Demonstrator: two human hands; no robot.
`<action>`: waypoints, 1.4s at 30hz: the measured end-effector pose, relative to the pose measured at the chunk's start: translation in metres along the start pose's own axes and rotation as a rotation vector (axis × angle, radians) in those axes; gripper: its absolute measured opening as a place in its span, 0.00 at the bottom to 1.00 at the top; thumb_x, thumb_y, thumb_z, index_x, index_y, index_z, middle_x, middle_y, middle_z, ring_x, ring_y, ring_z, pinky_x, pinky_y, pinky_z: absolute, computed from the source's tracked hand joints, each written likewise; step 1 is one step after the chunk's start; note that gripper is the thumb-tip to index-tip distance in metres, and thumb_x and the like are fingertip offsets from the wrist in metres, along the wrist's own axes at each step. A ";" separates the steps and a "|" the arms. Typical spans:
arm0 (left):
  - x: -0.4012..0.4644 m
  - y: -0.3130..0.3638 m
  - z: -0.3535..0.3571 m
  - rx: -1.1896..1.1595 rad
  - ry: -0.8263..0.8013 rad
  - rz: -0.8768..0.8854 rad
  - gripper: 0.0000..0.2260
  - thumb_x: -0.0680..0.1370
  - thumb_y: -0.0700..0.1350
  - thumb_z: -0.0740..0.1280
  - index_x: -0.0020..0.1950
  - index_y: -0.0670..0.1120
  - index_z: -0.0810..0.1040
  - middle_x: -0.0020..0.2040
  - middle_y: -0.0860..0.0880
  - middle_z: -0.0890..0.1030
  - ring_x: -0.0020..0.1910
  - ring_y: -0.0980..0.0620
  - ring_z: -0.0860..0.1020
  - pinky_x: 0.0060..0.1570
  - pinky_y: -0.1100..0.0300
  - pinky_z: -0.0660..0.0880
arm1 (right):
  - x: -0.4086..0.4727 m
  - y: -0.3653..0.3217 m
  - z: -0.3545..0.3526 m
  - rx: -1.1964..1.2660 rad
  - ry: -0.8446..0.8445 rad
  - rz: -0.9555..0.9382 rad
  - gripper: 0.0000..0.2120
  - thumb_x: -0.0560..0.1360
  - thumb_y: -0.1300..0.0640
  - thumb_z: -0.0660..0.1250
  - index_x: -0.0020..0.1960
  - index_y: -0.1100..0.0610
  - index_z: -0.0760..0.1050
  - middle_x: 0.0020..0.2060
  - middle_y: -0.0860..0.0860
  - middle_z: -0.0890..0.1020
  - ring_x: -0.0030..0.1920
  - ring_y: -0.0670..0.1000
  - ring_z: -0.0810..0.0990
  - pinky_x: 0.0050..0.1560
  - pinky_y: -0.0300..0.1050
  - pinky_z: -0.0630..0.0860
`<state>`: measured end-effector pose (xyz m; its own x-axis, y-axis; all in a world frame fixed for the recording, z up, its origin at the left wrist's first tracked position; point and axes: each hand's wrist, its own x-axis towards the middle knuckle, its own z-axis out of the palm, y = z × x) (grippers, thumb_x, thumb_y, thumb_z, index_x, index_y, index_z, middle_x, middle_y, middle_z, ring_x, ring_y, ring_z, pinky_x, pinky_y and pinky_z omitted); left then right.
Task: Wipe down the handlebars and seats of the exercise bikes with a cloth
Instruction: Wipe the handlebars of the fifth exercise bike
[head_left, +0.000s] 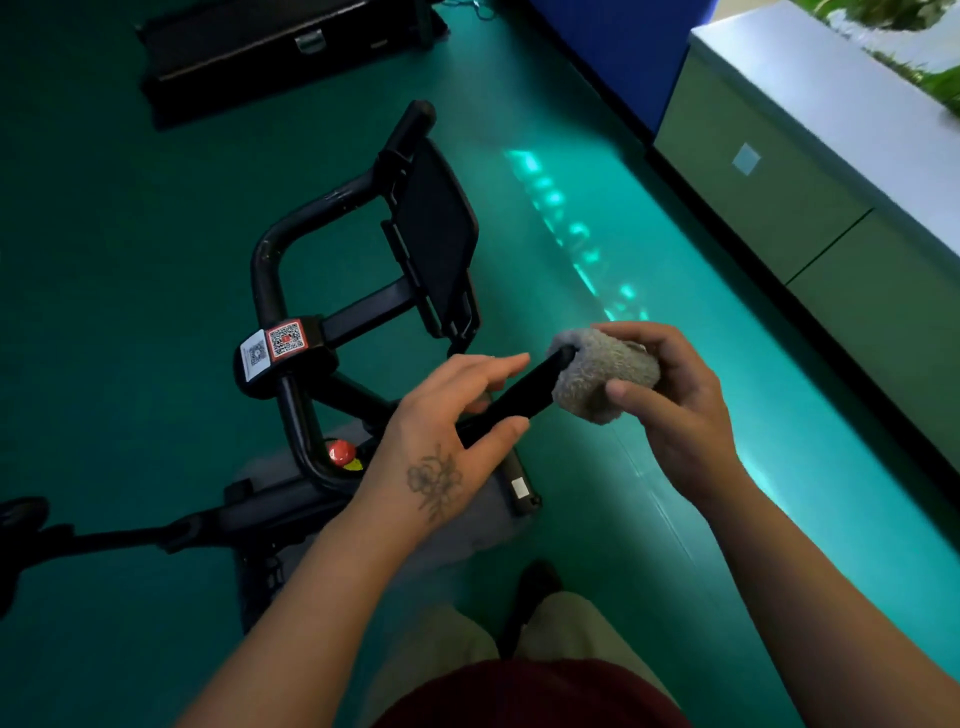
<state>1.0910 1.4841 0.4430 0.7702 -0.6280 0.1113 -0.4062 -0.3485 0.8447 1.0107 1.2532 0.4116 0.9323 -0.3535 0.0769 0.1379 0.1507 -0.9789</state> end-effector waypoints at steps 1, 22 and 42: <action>0.002 0.001 0.002 -0.001 -0.004 0.007 0.23 0.80 0.42 0.75 0.74 0.52 0.79 0.65 0.57 0.79 0.67 0.51 0.79 0.64 0.51 0.79 | 0.000 0.001 0.002 -0.010 0.006 -0.003 0.20 0.71 0.60 0.76 0.61 0.53 0.79 0.56 0.49 0.83 0.55 0.51 0.81 0.57 0.46 0.77; 0.025 0.004 0.014 0.087 0.041 0.020 0.16 0.79 0.39 0.76 0.65 0.51 0.85 0.57 0.55 0.83 0.56 0.50 0.83 0.51 0.59 0.84 | -0.029 0.049 0.031 0.059 0.121 0.014 0.20 0.71 0.61 0.79 0.57 0.57 0.74 0.54 0.59 0.79 0.52 0.54 0.82 0.57 0.51 0.80; 0.023 -0.013 0.003 0.019 -0.060 0.031 0.18 0.80 0.37 0.75 0.68 0.51 0.83 0.60 0.54 0.83 0.59 0.51 0.83 0.55 0.58 0.82 | -0.022 0.043 0.024 0.085 0.158 0.012 0.19 0.70 0.63 0.80 0.55 0.57 0.74 0.49 0.50 0.82 0.48 0.49 0.82 0.50 0.43 0.78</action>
<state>1.1125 1.4718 0.4329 0.7263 -0.6792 0.1055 -0.4394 -0.3407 0.8312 1.0038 1.2899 0.3721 0.8707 -0.4911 0.0279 0.1609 0.2307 -0.9596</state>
